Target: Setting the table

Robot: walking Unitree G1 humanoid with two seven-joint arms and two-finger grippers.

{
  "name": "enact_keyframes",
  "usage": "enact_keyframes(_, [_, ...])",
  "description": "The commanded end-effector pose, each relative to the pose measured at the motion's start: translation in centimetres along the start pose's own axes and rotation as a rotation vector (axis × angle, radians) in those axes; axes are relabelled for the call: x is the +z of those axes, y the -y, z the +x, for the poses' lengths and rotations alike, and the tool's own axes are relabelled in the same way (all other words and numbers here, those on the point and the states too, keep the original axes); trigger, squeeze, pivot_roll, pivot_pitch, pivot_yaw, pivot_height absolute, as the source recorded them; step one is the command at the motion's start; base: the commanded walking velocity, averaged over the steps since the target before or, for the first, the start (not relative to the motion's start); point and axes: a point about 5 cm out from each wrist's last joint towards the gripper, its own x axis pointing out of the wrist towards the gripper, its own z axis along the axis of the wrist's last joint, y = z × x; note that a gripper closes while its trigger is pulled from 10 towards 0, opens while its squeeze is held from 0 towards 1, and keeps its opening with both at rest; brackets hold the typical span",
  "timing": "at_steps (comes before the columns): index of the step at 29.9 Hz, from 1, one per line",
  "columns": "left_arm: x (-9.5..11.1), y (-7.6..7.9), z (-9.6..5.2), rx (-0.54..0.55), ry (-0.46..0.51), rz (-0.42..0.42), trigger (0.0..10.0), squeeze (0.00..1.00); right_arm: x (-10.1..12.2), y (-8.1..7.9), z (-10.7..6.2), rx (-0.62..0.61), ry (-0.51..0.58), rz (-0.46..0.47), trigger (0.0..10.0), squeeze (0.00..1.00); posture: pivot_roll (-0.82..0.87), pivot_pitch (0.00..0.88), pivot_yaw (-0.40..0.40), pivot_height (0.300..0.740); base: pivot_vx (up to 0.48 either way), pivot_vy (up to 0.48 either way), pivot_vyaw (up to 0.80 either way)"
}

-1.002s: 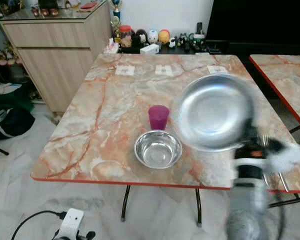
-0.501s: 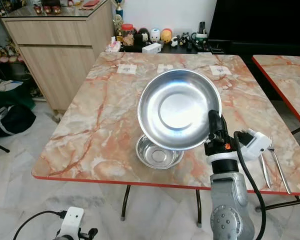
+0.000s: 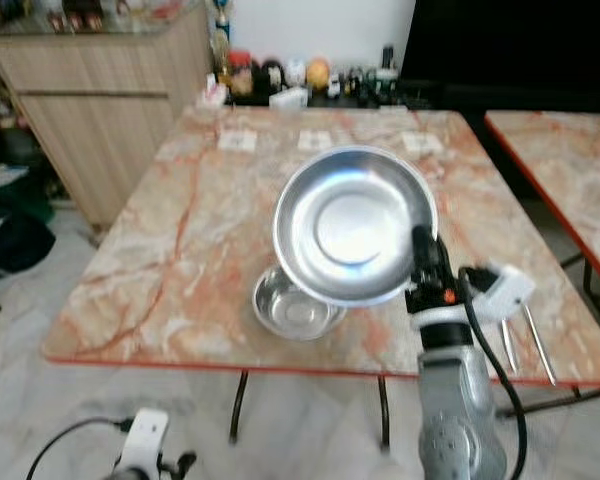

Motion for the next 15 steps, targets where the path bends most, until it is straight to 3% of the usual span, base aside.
enact_keyframes(1, [-0.04, 0.24, 0.01, -0.012, 0.002, 0.005, 10.0, 0.0, 0.16, 0.03, -0.05, -0.012, 0.012, -0.008, 10.0, 0.0, 0.03, 0.0, -0.017, 0.74, 0.0, -0.337, 0.0])
enact_keyframes(15, [0.12, 0.23, 0.05, -0.013, 0.005, 0.007, 10.0, 0.0, -0.27, 0.52, -0.06, -0.056, -0.015, -0.059, 10.0, 0.0, 0.03, 0.0, -0.018, 0.74, 0.0, -0.339, 0.0])
